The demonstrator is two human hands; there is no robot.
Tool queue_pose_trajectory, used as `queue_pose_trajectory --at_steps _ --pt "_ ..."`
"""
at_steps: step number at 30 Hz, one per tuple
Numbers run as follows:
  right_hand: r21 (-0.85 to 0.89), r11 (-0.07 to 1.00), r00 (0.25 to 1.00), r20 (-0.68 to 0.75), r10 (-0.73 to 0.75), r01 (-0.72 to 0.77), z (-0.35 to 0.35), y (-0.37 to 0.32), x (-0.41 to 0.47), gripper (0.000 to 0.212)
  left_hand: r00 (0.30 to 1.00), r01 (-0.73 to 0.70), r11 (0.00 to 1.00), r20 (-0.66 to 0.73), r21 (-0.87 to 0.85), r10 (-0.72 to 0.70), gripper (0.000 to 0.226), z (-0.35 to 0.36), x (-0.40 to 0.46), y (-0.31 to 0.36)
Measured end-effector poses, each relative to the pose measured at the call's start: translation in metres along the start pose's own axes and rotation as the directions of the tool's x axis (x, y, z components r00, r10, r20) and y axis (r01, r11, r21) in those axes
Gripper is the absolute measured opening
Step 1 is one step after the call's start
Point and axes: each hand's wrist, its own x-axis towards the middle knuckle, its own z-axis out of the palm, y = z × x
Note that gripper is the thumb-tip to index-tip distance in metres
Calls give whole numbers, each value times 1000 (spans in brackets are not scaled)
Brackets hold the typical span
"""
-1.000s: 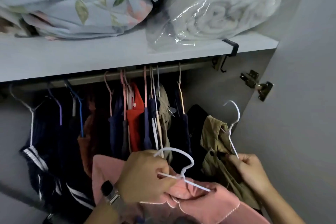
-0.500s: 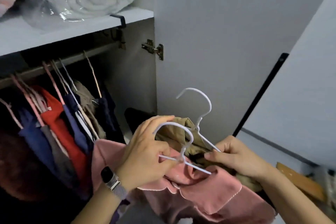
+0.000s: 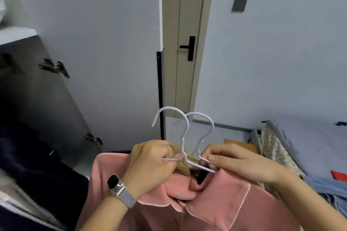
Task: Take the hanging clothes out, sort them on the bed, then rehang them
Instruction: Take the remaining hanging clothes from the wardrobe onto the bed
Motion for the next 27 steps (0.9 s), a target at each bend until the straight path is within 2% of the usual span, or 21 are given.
queue_pose_trajectory --at_steps 3,4,7,8,11,15,18,22,27 --pt "-7 1000 996 -85 24 -25 -13 17 -39 32 996 -72 997 51 -10 72 49 33 13 43" --pt "2 1000 992 -118 31 -31 -16 24 -53 38 992 -107 994 65 -9 108 49 43 16 56" --pt "134 988 976 -196 97 -72 -27 46 -94 76 973 -209 978 93 -24 210 50 67 26 94" --pt "184 979 970 -209 128 -89 -32 53 -107 81 966 -240 970 97 -32 242 50 73 30 106" --pt "211 971 949 -265 170 -115 -46 65 -145 78 940 -316 948 119 -46 319 49 94 37 136" --pt "166 976 906 -376 192 -138 -64 76 -195 54 903 -381 918 166 -112 395 50 126 47 174" --pt "148 974 864 -454 219 -169 -74 80 -227 63 860 -471 871 150 -137 488 49 145 55 199" --pt "134 967 794 -552 256 -219 -85 84 -269 55 785 -586 786 101 -199 611 45 165 71 222" --pt "132 949 705 -641 303 -287 -96 84 -307 64 738 -624 731 99 -276 667 44 183 97 244"
